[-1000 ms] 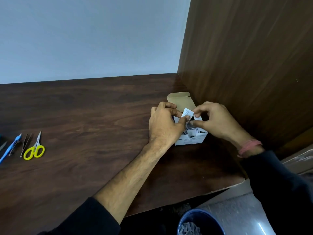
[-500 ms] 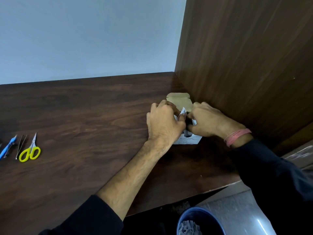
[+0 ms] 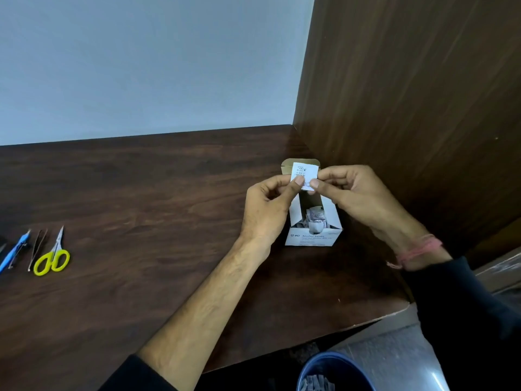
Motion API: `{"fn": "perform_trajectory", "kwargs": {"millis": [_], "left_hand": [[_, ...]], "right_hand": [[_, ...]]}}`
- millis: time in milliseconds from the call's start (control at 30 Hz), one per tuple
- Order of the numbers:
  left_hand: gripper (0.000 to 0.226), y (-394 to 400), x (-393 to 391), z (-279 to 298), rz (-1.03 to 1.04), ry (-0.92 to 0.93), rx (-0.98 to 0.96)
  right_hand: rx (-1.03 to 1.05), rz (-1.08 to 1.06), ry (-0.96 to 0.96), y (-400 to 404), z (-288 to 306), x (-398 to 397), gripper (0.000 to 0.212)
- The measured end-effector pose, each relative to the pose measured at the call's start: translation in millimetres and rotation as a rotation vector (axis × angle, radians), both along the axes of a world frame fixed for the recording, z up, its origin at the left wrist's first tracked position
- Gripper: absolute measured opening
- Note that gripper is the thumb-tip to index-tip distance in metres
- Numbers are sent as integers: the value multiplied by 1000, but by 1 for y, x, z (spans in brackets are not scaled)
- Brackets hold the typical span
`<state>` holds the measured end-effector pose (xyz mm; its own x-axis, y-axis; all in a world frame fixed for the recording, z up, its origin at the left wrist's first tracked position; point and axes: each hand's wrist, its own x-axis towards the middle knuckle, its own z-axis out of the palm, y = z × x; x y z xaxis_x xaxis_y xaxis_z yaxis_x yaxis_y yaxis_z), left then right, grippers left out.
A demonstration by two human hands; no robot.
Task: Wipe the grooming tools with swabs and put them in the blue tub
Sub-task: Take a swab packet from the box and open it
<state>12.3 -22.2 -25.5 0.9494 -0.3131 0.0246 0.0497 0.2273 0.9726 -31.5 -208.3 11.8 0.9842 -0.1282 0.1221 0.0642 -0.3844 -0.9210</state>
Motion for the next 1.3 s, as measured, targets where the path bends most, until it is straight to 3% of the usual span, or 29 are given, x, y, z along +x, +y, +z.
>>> {"fn": "perform_trajectory", "kwargs": {"millis": [200, 467, 567, 767, 967, 1300], "left_hand": [[22, 19, -2, 0, 28, 27, -47], [15, 73, 11, -13, 62, -45, 18], [16, 96, 23, -20, 117, -20, 11], [15, 147, 64, -34, 261, 24, 41], [23, 195, 107, -44, 386, -75, 81], [12, 217, 125, -59, 300, -124, 53]], "right_hand": [[68, -107, -141, 31, -7, -1, 10], [-308, -266, -400, 92, -21, 12, 8], [-230, -221, -344, 120, -30, 26, 16], [119, -60, -190, 172, -67, 76, 28], [584, -19, -53, 225, -84, 127, 16], [548, 97, -127, 238, -99, 151, 21]]}}
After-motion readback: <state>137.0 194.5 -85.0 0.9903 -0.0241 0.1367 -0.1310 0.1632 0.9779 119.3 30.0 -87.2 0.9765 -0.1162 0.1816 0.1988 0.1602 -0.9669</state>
